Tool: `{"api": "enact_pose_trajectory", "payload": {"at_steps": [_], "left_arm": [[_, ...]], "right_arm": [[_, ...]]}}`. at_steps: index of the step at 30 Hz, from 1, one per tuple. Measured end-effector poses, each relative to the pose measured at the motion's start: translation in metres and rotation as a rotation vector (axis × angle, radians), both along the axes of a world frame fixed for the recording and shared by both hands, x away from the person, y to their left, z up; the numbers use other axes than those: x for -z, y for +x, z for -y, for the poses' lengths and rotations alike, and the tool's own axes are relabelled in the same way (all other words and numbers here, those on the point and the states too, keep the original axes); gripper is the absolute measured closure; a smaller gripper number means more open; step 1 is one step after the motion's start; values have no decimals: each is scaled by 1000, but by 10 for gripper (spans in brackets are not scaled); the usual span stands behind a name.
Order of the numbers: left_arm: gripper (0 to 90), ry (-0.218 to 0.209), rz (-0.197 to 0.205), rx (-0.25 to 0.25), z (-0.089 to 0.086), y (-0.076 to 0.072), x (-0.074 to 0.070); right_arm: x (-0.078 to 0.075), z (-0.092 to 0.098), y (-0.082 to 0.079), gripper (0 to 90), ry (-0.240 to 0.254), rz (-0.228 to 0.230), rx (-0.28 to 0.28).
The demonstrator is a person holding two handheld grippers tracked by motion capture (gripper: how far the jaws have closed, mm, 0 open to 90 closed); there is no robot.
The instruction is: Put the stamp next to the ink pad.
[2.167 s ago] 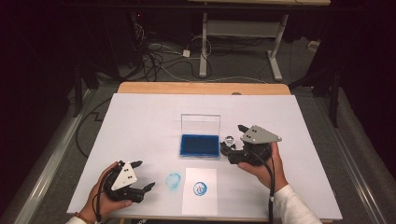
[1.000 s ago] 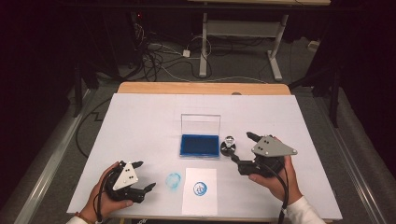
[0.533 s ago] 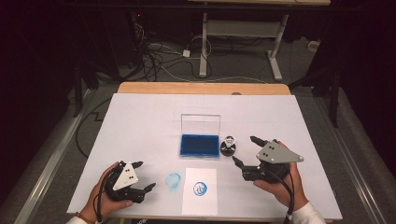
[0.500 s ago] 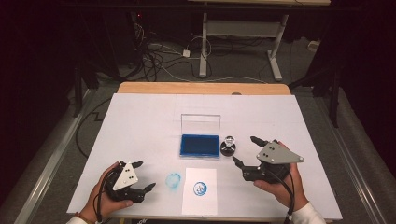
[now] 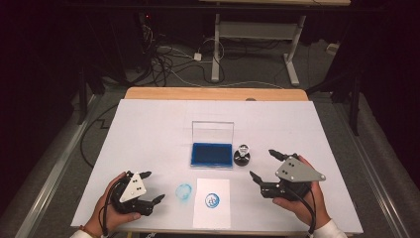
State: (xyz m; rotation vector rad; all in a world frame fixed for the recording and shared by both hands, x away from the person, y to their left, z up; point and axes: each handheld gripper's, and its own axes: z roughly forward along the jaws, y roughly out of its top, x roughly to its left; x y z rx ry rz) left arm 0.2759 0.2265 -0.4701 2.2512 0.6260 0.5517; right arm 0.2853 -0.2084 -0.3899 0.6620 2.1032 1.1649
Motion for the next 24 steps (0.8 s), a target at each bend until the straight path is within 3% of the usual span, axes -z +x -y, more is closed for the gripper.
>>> {"api": "enact_pose_trajectory", "payload": {"at_steps": [12,21,24], "left_arm": [[165,-4,5,2,0,-1,-1],[164,-6,5,6,2,0,-1],[165,-8,4,3,2,1,-1]], "right_arm": [[18,6,-11,199,-1,30,6],[32,11,-17,194,-71,41,27],[37,14,-18,189,-72,33,28]]}}
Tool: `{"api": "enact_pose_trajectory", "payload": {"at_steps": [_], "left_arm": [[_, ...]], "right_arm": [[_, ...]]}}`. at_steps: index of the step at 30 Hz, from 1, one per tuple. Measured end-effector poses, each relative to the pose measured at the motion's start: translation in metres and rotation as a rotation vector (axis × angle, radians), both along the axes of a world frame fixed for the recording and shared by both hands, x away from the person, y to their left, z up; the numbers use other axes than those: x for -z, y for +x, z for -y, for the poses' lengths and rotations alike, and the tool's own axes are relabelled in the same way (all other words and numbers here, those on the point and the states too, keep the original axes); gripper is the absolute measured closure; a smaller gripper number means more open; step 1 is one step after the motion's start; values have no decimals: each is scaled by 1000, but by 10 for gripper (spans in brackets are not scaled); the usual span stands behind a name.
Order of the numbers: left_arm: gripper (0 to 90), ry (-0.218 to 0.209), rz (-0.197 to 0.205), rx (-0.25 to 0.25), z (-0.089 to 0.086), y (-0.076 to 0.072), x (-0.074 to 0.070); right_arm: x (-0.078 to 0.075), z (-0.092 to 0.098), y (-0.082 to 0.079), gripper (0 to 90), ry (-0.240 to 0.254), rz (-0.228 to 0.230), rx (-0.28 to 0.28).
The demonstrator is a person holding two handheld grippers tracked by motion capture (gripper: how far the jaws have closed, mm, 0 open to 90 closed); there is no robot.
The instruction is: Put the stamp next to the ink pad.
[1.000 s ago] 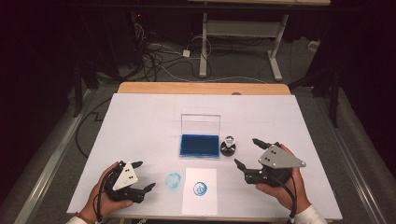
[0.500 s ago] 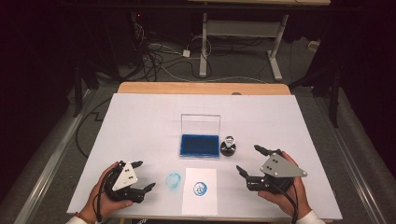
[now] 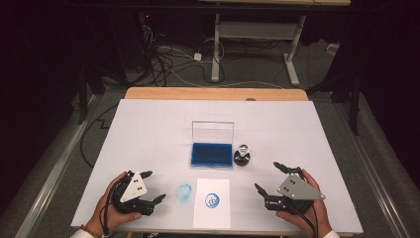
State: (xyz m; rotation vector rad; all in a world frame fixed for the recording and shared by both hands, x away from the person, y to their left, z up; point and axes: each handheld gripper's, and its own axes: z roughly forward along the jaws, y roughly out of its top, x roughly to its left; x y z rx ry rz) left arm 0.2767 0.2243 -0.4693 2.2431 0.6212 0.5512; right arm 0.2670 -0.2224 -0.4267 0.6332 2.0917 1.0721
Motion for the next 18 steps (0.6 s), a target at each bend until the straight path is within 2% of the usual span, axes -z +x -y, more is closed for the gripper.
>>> {"api": "enact_pose_trajectory", "payload": {"at_steps": [10,18], "left_arm": [[165,9,1,-3,0,0,1],[165,1,8,-19,-2,0,-1]], "right_arm": [[14,15,-4,171,7,-61,25],[21,32,-10,166,37,-70,73]]}}
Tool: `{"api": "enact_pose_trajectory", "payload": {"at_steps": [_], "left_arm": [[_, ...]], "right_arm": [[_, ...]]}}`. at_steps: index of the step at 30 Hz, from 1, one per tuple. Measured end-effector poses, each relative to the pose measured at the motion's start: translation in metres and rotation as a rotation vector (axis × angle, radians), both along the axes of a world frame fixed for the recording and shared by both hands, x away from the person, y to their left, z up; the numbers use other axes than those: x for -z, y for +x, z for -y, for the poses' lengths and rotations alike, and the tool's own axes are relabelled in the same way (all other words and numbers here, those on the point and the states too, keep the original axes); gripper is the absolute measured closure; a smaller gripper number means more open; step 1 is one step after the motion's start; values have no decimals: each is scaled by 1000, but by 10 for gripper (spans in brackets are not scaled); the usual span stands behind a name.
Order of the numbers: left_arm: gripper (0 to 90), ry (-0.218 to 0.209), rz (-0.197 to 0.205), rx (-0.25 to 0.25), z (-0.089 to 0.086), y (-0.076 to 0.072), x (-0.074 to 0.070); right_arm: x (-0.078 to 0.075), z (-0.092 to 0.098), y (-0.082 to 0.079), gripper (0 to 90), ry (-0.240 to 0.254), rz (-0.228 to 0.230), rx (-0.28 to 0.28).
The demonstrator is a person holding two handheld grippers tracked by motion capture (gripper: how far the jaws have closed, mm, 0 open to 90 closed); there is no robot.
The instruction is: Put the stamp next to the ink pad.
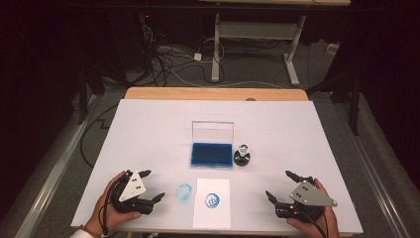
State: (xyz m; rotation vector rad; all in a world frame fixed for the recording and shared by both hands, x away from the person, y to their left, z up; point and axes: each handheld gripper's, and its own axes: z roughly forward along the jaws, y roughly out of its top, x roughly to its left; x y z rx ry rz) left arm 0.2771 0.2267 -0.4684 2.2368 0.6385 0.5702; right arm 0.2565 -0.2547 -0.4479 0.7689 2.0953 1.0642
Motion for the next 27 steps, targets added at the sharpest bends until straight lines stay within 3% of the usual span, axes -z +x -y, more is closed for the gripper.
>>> {"api": "enact_pose_trajectory", "payload": {"at_steps": [9,18,27], "left_arm": [[164,3,3,-3,1,-1,-1],[165,11,2,19,2,-2,0],[165,18,-1,20,2,-1,1]], "right_arm": [[3,7,-2,167,13,-23,5],[-3,2,-8,168,8,10,4],[-2,0,-8,167,-6,3,0]]}}
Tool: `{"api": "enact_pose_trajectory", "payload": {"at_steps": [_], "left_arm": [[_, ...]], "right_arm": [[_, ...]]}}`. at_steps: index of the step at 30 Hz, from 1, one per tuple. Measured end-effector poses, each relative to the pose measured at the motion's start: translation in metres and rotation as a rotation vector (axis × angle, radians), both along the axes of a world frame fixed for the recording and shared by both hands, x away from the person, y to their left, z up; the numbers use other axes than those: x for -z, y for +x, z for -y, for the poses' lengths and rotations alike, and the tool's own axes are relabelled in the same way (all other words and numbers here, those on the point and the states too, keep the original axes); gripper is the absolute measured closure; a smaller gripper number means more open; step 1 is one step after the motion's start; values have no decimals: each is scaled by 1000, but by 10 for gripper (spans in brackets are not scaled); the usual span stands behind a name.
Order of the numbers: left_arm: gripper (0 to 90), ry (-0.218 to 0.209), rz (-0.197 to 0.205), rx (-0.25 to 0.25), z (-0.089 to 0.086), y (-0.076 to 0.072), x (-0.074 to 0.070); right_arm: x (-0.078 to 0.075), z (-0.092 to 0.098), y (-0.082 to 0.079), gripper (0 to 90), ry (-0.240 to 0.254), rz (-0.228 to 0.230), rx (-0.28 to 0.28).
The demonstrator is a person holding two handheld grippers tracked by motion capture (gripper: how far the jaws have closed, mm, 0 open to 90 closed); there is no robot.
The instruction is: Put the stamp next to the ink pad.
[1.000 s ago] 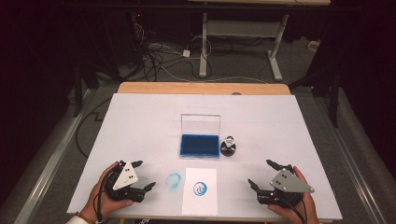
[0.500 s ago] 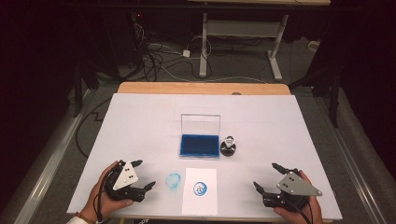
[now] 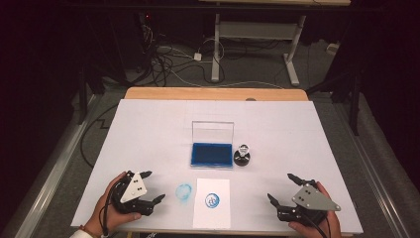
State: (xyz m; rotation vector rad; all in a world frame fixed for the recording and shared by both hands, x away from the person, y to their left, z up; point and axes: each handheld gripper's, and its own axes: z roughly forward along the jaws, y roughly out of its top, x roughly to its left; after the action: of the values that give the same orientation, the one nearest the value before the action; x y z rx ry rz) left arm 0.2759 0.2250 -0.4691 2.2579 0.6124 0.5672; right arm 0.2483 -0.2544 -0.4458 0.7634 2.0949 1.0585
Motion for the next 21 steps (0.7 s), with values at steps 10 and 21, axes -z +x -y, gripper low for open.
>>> {"api": "enact_pose_trajectory", "payload": {"at_steps": [10,21], "left_arm": [[164,7,-3,1,0,0,0],[165,9,-4,-6,0,2,0]], "right_arm": [[-1,0,-1,167,-2,7,-2],[-1,0,0,167,-5,10,-4]]}}
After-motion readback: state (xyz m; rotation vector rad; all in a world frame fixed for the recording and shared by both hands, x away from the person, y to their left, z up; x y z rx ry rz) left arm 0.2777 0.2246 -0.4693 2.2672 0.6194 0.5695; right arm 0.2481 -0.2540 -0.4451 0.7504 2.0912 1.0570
